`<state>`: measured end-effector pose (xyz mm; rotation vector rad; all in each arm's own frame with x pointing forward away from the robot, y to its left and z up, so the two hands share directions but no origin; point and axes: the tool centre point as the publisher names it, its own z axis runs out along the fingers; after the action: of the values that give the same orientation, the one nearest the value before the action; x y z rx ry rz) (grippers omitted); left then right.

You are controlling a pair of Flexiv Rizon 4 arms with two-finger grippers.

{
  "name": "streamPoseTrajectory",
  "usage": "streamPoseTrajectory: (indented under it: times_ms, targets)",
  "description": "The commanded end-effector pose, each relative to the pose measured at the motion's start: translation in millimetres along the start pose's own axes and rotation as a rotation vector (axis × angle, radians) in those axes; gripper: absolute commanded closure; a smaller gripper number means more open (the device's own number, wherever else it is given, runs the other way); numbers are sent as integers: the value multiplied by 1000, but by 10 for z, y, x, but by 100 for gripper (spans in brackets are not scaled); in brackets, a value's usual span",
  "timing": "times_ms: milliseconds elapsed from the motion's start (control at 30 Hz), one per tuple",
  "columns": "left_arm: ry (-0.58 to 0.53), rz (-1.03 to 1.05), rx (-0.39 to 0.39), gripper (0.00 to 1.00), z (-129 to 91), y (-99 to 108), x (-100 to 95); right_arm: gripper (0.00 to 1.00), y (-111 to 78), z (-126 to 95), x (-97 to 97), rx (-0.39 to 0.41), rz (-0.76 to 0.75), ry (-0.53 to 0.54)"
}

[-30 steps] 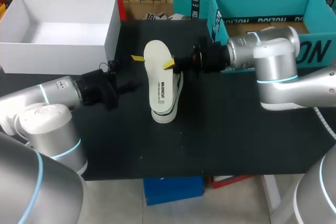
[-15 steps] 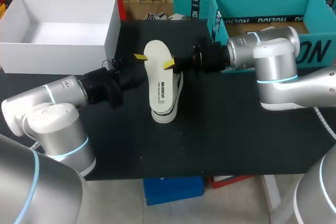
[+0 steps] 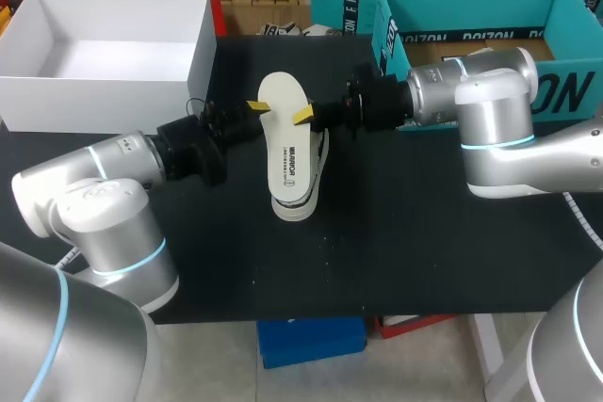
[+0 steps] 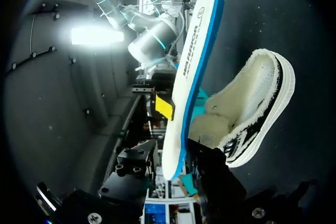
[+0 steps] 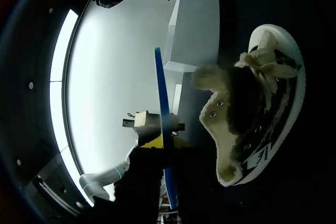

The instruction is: Take the shoe out of the shoebox, open the shoe tongue, remove and reinsert the insole, then place the shoe into the shoebox

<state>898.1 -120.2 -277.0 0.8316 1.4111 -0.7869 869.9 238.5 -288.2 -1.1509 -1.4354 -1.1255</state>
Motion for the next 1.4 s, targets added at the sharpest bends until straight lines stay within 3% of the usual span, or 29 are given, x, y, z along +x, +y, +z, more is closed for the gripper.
streamPoseTrajectory:
  times_ms: [33, 67, 367, 400, 433, 633, 867, 1133, 1400]
  targets:
    - [5, -1, -6, 94, 30, -13, 44, 100, 10, 10, -7, 2, 1, 0]
    - [6, -3, -6, 100, 28, -14, 53, 100, 10, 10, -7, 2, 1, 0]
    - [25, -18, 22, 100, 26, -44, 100, 100, 14, 9, -4, 0, 1, -1]
    - [37, -20, 25, 100, 19, -44, 104, 67, 16, 8, -4, -1, 3, -1]
    - [49, -26, 31, 100, 4, -49, 110, 0, 19, 4, -3, -4, 5, -1]
    - [173, -28, 73, 100, -132, -115, 130, 0, -20, -95, 26, -34, 10, -28]
    - [308, -15, 124, 100, -406, -217, 165, 0, -197, -301, 111, -101, 28, -95]
    - [402, -33, 180, 100, -711, -316, 236, 0, -543, -574, 279, -239, 112, -230]
    - [468, -18, 243, 100, -862, -401, 274, 0, -972, -707, 523, -417, 239, -379]
